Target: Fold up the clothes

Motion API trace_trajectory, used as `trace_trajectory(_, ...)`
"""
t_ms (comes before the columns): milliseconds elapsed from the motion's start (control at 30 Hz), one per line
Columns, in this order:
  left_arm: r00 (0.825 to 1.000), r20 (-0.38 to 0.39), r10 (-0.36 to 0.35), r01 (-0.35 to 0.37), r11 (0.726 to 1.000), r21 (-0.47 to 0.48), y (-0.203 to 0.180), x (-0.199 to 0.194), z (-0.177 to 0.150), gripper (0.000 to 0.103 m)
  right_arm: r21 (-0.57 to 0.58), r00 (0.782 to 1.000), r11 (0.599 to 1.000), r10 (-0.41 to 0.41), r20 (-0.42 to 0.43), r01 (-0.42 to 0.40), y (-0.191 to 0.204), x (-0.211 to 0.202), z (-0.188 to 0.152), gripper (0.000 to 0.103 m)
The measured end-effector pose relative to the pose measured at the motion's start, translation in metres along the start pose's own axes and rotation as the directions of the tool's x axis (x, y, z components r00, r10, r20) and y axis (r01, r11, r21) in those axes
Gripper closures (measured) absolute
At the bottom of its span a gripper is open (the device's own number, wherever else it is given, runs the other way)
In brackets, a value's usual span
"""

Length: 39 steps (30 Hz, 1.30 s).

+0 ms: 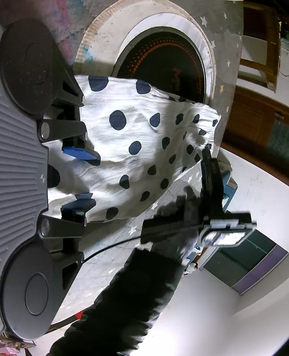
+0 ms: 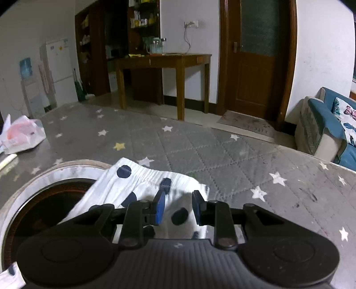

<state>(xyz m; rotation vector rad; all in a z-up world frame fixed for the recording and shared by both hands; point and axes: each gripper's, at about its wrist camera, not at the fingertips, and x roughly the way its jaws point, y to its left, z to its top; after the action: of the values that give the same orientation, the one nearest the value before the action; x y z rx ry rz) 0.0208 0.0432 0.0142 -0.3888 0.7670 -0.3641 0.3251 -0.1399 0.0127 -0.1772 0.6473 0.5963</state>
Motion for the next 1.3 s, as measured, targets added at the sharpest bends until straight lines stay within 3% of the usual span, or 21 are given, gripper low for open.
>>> trace_trajectory(267,1.000,0.000,0.006,-0.006,1.000,0.006,0.000,0.002,0.002,0.058,-0.050,0.998,0.998,-0.025,-0.055,0.022,0.002,-0.008,-0.023,0.079)
trace_trajectory(367,1.000,-0.003,0.012,-0.012,1.000,0.005,-0.001,0.002,0.003,0.058,-0.040,0.999,0.999,-0.022,-0.045,0.020,0.002,-0.007,-0.021,0.093)
trace_trajectory(767,1.000,-0.004,0.016,-0.016,1.000,0.004,-0.003,0.002,0.002,0.057,-0.061,0.999,0.998,-0.035,-0.037,0.033,0.007,-0.001,-0.015,0.089)
trace_trajectory(833,1.000,-0.006,0.016,-0.016,1.000,0.000,-0.003,0.001,0.002,0.057,-0.062,0.998,0.997,-0.054,-0.022,0.052,0.007,-0.004,-0.013,0.101)
trace_trajectory(1033,1.000,-0.005,0.016,-0.016,1.000,0.002,-0.004,0.000,0.001,0.057,-0.098,0.991,0.986,-0.134,0.017,0.135,0.006,-0.007,-0.007,0.103)
trace_trajectory(1300,1.000,-0.005,0.015,-0.015,1.000,0.004,-0.006,-0.001,0.000,0.055,-0.077,0.987,0.985,-0.158,-0.008,0.157,0.000,0.005,-0.010,0.098)
